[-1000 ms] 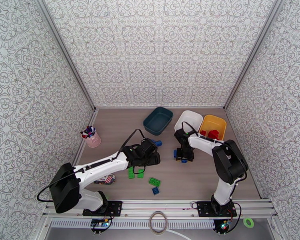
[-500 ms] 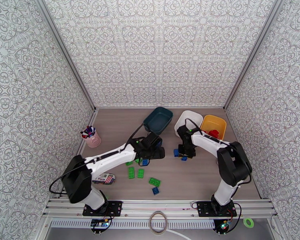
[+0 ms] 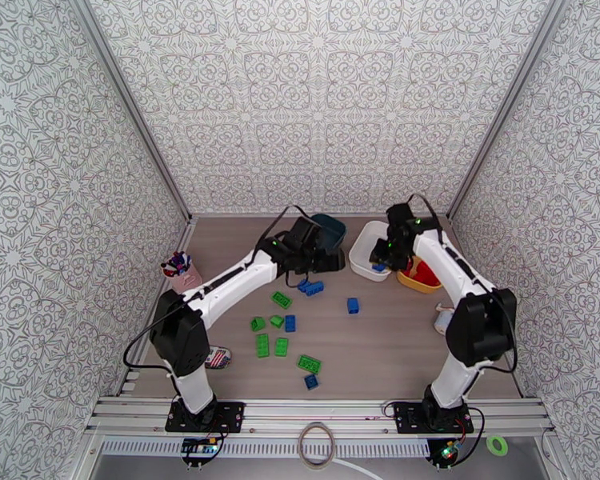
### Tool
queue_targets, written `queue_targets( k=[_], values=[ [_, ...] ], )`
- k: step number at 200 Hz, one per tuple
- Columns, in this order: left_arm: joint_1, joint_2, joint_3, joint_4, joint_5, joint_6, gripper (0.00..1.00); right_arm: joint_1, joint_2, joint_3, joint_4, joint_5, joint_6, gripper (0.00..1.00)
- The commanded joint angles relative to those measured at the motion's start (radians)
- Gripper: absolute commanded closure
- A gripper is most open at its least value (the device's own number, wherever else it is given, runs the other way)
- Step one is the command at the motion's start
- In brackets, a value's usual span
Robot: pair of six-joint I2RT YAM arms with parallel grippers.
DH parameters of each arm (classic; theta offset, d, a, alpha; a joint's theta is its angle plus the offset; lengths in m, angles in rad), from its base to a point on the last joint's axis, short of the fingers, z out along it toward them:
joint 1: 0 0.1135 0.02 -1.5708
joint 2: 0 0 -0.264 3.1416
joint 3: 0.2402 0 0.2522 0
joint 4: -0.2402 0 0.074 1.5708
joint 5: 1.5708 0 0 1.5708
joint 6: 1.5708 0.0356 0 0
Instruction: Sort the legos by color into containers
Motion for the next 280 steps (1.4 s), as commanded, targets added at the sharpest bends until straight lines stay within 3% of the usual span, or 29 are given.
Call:
queue_targets(
  k=[1, 49, 94, 143, 204, 280],
  values=[
    [0.012, 0.033, 0.074, 0.007, 0.076, 0.057, 0.01, -0.032, 0.093, 0.121, -0.061, -0.049, -0.009, 0.71],
    [0.010, 0.046, 0.100, -0.035, 0.050, 0.055, 0.03, -0.074, 0.251, 0.329, -0.132, -0.067, -0.015, 0.55],
    [0.000, -0.002, 0.030, -0.049, -0.004, 0.041, 0.05, -0.076, 0.248, 0.365, -0.164, -0.052, -0.042, 0.48],
    [-0.013, -0.046, -0.045, -0.062, -0.069, 0.021, 0.06, -0.059, 0.107, 0.182, -0.114, -0.064, -0.078, 0.47],
    [-0.039, -0.077, -0.119, -0.117, -0.159, -0.011, 0.05, 0.038, -0.100, -0.147, -0.026, -0.036, -0.101, 0.45],
    [-0.094, -0.131, -0.251, -0.138, -0.206, -0.080, 0.06, 0.201, -0.171, -0.408, 0.061, 0.005, -0.067, 0.39]
  ],
)
